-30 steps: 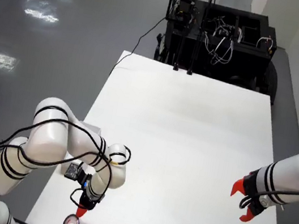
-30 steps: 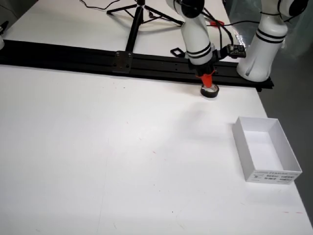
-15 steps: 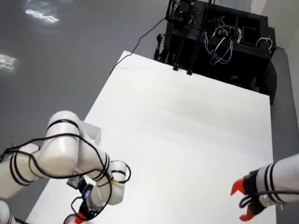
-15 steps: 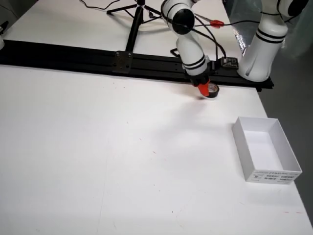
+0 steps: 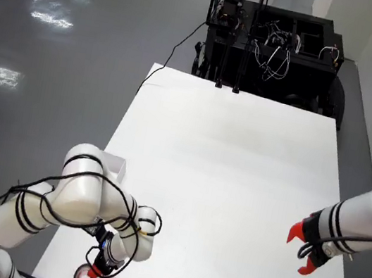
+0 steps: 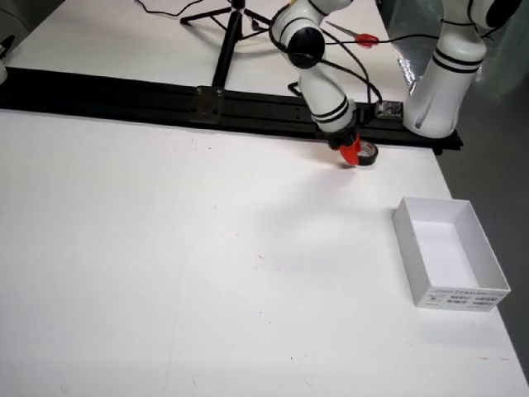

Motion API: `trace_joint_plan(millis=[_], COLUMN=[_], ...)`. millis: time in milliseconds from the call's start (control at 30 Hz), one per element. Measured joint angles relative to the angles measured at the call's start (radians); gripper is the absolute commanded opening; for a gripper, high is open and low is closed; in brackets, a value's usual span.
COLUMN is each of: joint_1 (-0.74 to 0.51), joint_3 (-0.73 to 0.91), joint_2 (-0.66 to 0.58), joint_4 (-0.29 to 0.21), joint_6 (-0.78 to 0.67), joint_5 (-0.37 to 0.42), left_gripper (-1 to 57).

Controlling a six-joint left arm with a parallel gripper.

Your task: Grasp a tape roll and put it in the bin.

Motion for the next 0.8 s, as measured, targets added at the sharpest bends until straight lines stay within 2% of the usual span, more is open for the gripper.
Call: trace_joint_plan(millis=[400, 800], joint_1=[0.009, -0.005], joint_3=[0.001, 0.007], joint_2=[-0.063, -0.085], joint_4=[0.024, 0.023], joint_6=[0.014, 0.015], joint_5=[0.049, 0.085], left_gripper=[20.4, 20.7])
